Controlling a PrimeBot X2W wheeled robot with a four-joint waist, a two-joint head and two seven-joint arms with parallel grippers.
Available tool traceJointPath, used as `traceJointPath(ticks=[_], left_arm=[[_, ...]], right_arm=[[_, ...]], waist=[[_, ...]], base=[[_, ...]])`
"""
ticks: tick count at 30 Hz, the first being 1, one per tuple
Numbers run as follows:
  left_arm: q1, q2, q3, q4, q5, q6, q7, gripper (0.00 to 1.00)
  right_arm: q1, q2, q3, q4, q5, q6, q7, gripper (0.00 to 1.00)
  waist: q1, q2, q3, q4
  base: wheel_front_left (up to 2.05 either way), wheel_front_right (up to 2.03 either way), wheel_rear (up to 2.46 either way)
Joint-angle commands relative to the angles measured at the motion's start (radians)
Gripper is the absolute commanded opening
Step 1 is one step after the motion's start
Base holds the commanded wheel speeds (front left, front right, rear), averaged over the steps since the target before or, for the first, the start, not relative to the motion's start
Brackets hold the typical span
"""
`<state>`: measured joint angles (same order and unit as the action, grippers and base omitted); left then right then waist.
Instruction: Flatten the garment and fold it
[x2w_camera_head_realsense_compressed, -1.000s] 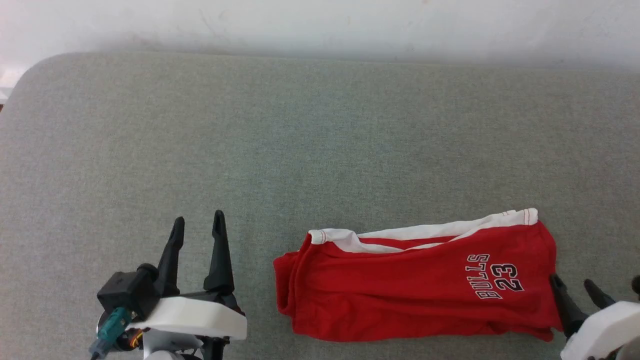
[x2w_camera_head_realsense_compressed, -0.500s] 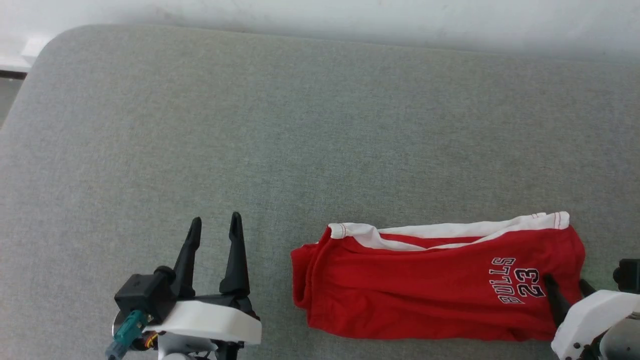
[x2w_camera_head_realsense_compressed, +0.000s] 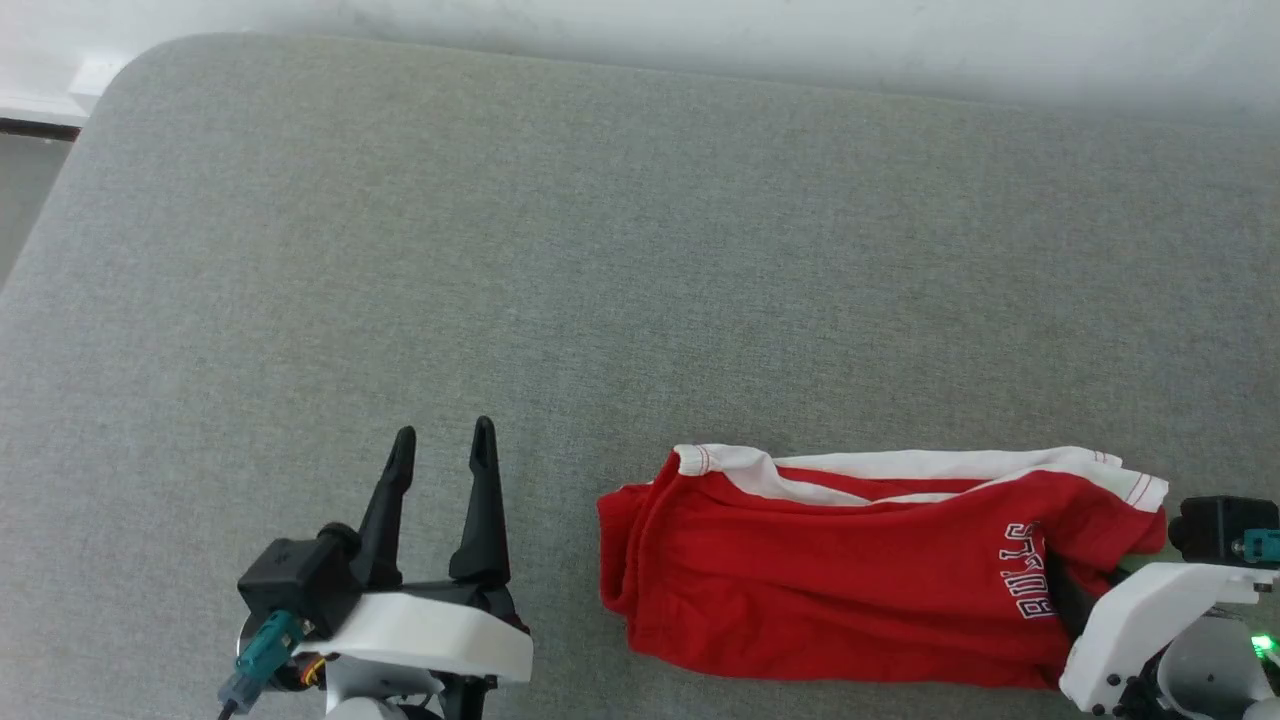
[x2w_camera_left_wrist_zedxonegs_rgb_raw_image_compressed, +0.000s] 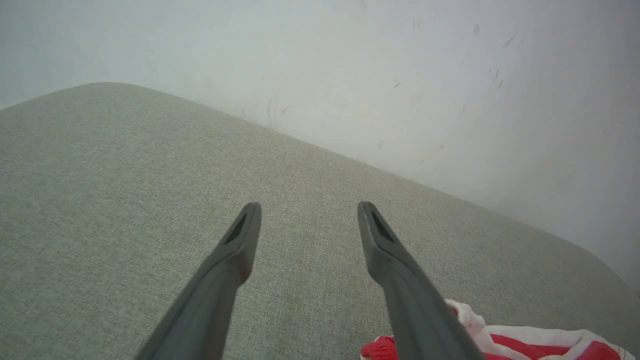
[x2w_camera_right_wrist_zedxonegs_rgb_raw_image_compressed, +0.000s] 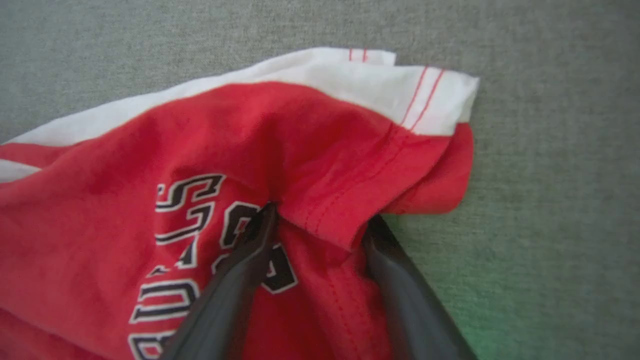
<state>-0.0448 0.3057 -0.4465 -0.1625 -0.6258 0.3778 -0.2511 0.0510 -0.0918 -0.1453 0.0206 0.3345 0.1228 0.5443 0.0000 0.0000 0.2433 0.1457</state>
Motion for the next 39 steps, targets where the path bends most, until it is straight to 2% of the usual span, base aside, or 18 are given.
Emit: traceJointPath(ticks=[1, 12, 21, 25, 28, 31, 39], left_arm=[[-0.013, -0.004, 0.000, 0.005, -0.005, -0.008, 0.000, 1.00], [-0.001, -0.006, 0.007, 0.017, -0.017, -0.010, -0.002, 1.00], [0.013, -0.005, 0.018, 0.020, -0.024, -0.015, -0.005, 1.00], [0.013, -0.008, 0.021, 0.022, -0.025, -0.018, -0.005, 1.00], [0.012, -0.013, 0.022, 0.029, -0.028, -0.021, -0.006, 1.00], [0.011, -0.019, 0.019, 0.040, -0.032, -0.027, -0.006, 1.00], [0.010, -0.030, 0.019, 0.059, -0.040, -0.039, -0.007, 1.00]], right_arm=[[0.017, 0.042, 0.045, 0.055, 0.006, 0.008, 0.021, 0.00], [-0.006, 0.042, -0.110, 0.016, -0.082, 0.008, -0.085, 0.00], [-0.010, 0.040, -0.272, -0.026, -0.156, 0.008, -0.090, 0.00], [-0.016, 0.013, -0.303, -0.043, -0.194, 0.008, -0.078, 0.00], [-0.023, 0.011, -0.287, -0.061, -0.188, 0.008, -0.065, 0.00], [-0.014, 0.018, -0.227, -0.094, -0.168, 0.008, -0.036, 0.00], [0.049, 0.039, 0.030, -0.245, -0.067, 0.008, 0.058, 0.00]], waist=[[0.0000, 0.0000, -0.001, 0.002], [0.0000, 0.0000, -0.024, -0.003], [0.0000, 0.0000, -0.046, -0.020], [0.0000, 0.0000, -0.042, -0.025], [0.0000, 0.0000, -0.043, -0.028], [0.0000, 0.0000, -0.051, -0.028], [0.0000, 0.0000, -0.067, -0.027]], base=[[0.00, 0.00, 0.00], [0.00, 0.00, 0.00], [0.00, 0.00, 0.00], [0.00, 0.00, 0.00], [0.00, 0.00, 0.00], [0.00, 0.00, 0.00], [0.00, 0.00, 0.00]])
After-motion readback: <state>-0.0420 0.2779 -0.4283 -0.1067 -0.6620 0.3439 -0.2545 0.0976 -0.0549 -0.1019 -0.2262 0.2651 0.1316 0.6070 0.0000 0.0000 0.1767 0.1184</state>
